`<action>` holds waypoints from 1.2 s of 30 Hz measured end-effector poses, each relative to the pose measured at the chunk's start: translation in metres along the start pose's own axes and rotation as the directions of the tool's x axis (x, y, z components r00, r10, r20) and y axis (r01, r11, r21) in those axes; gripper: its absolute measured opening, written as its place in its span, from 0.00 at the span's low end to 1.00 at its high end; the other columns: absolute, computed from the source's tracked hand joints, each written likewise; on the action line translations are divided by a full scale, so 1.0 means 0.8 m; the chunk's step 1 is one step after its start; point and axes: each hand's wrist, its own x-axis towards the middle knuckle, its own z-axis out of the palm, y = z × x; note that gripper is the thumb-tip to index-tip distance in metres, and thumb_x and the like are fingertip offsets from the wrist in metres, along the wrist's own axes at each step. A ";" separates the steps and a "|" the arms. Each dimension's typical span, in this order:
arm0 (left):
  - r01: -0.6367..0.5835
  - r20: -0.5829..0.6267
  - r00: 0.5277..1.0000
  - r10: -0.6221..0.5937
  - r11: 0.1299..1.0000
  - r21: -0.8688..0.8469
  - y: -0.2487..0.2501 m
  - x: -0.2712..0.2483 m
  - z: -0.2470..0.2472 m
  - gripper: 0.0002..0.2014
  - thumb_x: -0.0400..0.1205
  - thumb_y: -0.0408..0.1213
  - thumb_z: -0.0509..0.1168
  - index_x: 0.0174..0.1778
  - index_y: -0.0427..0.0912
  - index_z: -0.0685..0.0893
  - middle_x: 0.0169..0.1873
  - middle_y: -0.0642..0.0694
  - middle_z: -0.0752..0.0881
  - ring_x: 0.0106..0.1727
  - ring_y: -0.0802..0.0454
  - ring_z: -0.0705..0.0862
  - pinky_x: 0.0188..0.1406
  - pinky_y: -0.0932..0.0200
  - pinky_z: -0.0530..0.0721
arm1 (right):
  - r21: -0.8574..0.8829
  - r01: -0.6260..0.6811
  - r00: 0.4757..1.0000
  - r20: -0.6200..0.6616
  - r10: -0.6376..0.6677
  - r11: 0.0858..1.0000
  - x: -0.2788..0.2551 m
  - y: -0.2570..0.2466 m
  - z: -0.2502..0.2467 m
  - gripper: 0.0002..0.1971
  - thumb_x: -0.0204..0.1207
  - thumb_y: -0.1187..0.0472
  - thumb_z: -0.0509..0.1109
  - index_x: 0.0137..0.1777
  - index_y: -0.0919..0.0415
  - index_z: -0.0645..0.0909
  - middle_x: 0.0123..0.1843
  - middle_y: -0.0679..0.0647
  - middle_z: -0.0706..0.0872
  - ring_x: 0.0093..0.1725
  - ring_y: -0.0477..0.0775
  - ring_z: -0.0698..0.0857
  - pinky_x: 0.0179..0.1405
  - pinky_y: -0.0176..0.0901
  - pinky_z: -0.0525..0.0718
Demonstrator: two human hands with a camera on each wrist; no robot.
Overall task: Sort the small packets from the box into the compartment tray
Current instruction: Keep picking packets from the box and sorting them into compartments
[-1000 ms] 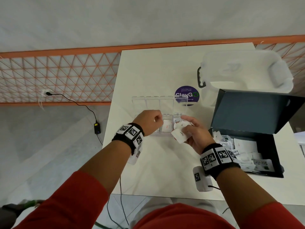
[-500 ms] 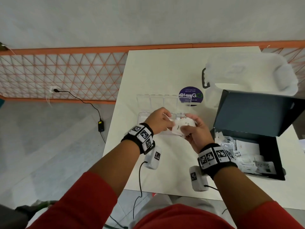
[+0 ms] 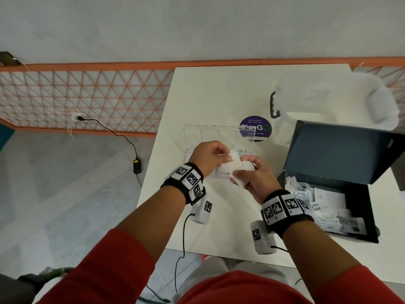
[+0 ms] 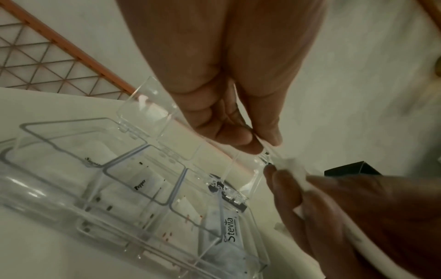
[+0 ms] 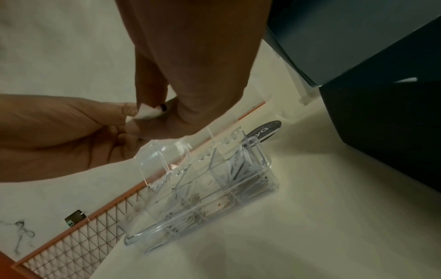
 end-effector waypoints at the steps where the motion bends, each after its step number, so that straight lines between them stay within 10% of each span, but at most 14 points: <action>1: -0.007 -0.013 1.000 0.007 1.000 0.008 -0.001 -0.001 0.000 0.08 0.73 0.32 0.76 0.37 0.50 0.87 0.39 0.49 0.90 0.39 0.52 0.87 0.43 0.56 0.88 | -0.006 -0.001 1.000 0.000 0.001 1.000 0.000 0.000 0.001 0.20 0.69 0.85 0.71 0.47 0.58 0.82 0.56 0.60 0.85 0.49 0.65 0.89 0.38 0.50 0.90; 11: 0.048 0.179 0.983 -0.047 0.999 -0.001 0.005 -0.003 -0.014 0.20 0.71 0.24 0.76 0.47 0.57 0.87 0.42 0.49 0.88 0.32 0.51 0.90 0.38 0.60 0.89 | -0.109 0.021 0.999 -0.042 -0.026 0.994 -0.001 -0.001 0.019 0.21 0.66 0.83 0.76 0.53 0.61 0.81 0.52 0.65 0.89 0.43 0.61 0.90 0.51 0.57 0.91; 18: -0.005 0.007 1.000 0.004 0.986 0.170 -0.013 0.017 -0.065 0.13 0.74 0.28 0.73 0.42 0.55 0.87 0.37 0.51 0.89 0.31 0.55 0.82 0.41 0.64 0.83 | -0.120 -0.016 1.000 -0.027 0.013 0.993 0.003 0.001 0.026 0.21 0.65 0.85 0.75 0.48 0.59 0.80 0.57 0.63 0.83 0.48 0.63 0.86 0.41 0.50 0.90; 22: 0.016 -0.060 0.998 0.013 0.891 0.455 -0.029 0.037 -0.105 0.11 0.80 0.29 0.66 0.44 0.51 0.88 0.49 0.54 0.86 0.38 0.65 0.79 0.39 0.74 0.74 | -0.109 -0.063 0.997 -0.058 0.057 0.992 0.009 0.007 0.024 0.22 0.64 0.84 0.76 0.48 0.59 0.81 0.60 0.64 0.81 0.53 0.67 0.85 0.39 0.48 0.89; 30: -0.001 0.076 0.993 -0.092 0.633 0.774 -0.058 0.056 -0.098 0.11 0.81 0.29 0.64 0.50 0.47 0.89 0.58 0.46 0.86 0.59 0.47 0.84 0.61 0.55 0.81 | -0.091 -0.080 0.995 -0.060 0.075 0.993 0.018 0.011 0.022 0.22 0.63 0.84 0.76 0.50 0.59 0.82 0.57 0.62 0.83 0.51 0.66 0.86 0.39 0.48 0.90; 36: -0.092 0.149 0.985 -0.084 0.475 0.875 -0.078 0.053 -0.081 0.15 0.81 0.28 0.64 0.60 0.47 0.84 0.65 0.47 0.82 0.64 0.45 0.80 0.64 0.53 0.78 | 0.046 -0.102 0.995 -0.015 0.103 0.994 0.020 0.006 0.019 0.21 0.75 0.82 0.54 0.55 0.63 0.82 0.57 0.68 0.84 0.47 0.75 0.88 0.36 0.57 0.90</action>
